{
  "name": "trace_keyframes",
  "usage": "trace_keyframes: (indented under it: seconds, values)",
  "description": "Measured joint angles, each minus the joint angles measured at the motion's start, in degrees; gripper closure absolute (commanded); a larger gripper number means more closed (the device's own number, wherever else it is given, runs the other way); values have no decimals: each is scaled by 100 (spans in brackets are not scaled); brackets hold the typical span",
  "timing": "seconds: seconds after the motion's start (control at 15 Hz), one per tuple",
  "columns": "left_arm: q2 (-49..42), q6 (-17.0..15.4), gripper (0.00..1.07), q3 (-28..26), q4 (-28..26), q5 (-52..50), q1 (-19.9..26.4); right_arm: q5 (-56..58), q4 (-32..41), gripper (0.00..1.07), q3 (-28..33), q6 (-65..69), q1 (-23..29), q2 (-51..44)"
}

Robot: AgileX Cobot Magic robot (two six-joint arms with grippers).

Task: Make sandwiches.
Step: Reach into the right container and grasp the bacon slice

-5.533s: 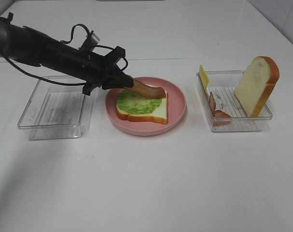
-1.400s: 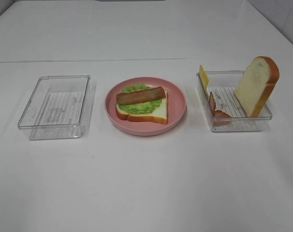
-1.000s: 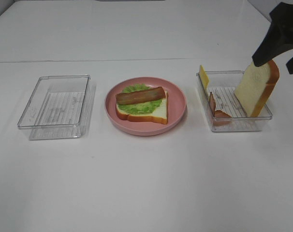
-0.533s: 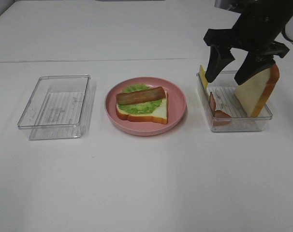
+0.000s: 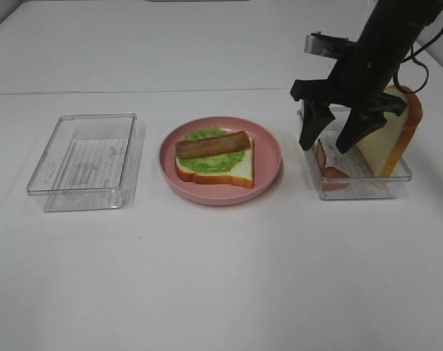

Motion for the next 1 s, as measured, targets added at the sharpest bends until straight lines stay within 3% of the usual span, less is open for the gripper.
trace_keyframes:
  seconds: [0.33, 0.67, 1.0]
  values:
    - [0, 0, 30, 0, 0, 0, 0, -304, 40, 64, -17, 40, 0, 235]
    - [0, 0, 30, 0, 0, 0, 0, -315, 46, 107, -29, 40, 0, 258]
    - [0, 0, 30, 0, 0, 0, 0, -46, 40, 107, -332, 57, 0, 246]
